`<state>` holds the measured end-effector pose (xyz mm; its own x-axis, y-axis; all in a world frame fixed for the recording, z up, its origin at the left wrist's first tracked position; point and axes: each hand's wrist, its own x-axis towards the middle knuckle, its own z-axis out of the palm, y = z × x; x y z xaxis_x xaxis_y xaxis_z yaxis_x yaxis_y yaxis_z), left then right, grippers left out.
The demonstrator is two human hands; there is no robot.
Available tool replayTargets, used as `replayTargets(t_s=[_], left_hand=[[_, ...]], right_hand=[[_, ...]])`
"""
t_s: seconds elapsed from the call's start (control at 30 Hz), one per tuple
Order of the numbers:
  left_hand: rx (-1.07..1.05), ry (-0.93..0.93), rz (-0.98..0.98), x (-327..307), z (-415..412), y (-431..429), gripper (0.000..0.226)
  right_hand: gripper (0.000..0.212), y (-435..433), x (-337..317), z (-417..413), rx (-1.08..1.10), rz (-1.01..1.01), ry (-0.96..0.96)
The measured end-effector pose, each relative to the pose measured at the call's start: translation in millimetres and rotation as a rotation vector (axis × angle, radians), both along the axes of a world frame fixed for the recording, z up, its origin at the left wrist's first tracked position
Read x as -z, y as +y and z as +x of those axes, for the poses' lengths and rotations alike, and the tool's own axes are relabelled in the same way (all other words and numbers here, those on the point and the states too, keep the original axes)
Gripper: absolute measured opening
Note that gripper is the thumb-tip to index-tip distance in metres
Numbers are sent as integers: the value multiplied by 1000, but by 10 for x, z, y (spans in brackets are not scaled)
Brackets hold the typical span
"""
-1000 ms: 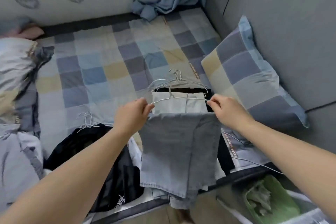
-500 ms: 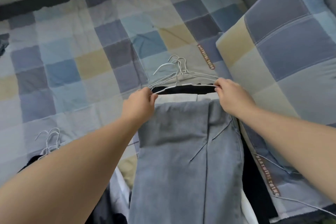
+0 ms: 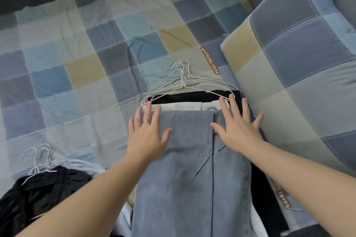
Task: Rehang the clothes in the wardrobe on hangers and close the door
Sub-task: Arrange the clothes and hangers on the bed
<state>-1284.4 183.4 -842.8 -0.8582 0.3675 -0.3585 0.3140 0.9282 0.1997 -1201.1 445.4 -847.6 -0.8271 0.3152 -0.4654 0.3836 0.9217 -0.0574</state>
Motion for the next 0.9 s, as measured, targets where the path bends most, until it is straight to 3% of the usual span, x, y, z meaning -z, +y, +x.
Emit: replayTargets(t_s=[0.4,0.6,0.9], left_hand=[[33,-87,124,-1429,1179,-807,84],[111,-105,192,-2132,1691,-1468,82],[300,-166,289,-2729,2393,-2402,81]], right_hand=[[80,-1068,-1586,997,-91,-65,52],[77,-2144,-2411,1669,67,-173,73],[75,-3529,-2949,2807,469,-142,143]])
